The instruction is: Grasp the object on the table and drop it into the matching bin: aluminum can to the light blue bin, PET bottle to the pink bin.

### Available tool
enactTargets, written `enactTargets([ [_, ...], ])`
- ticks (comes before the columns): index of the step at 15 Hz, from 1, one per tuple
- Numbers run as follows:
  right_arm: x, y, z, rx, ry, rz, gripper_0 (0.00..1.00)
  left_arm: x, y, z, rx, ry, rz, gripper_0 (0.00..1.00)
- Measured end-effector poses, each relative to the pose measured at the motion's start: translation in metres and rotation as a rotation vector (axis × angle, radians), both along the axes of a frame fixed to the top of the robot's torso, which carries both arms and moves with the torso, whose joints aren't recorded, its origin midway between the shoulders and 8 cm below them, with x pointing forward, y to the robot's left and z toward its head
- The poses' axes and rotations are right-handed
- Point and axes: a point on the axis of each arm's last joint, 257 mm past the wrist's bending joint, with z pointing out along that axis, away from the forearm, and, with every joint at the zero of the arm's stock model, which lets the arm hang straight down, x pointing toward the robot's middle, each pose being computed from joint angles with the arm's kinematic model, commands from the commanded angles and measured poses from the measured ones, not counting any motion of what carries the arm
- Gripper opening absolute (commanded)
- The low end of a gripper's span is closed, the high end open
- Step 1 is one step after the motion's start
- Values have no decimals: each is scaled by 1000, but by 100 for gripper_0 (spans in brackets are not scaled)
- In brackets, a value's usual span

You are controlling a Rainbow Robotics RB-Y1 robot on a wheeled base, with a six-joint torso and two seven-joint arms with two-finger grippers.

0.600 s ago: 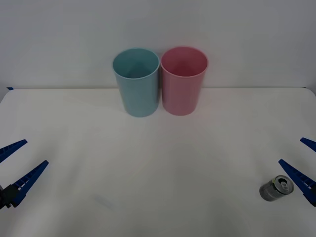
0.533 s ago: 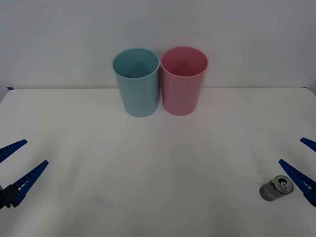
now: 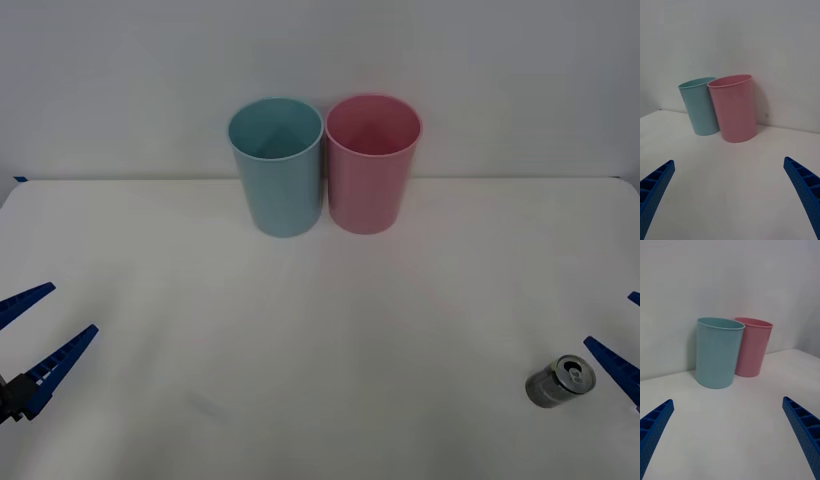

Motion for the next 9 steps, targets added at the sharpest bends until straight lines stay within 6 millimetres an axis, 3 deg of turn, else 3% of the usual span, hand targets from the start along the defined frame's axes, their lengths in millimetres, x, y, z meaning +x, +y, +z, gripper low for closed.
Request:
enactTargets([
  [9, -34, -21, -20, -38, 65, -39, 100, 0, 0, 0, 0, 0, 0, 100],
])
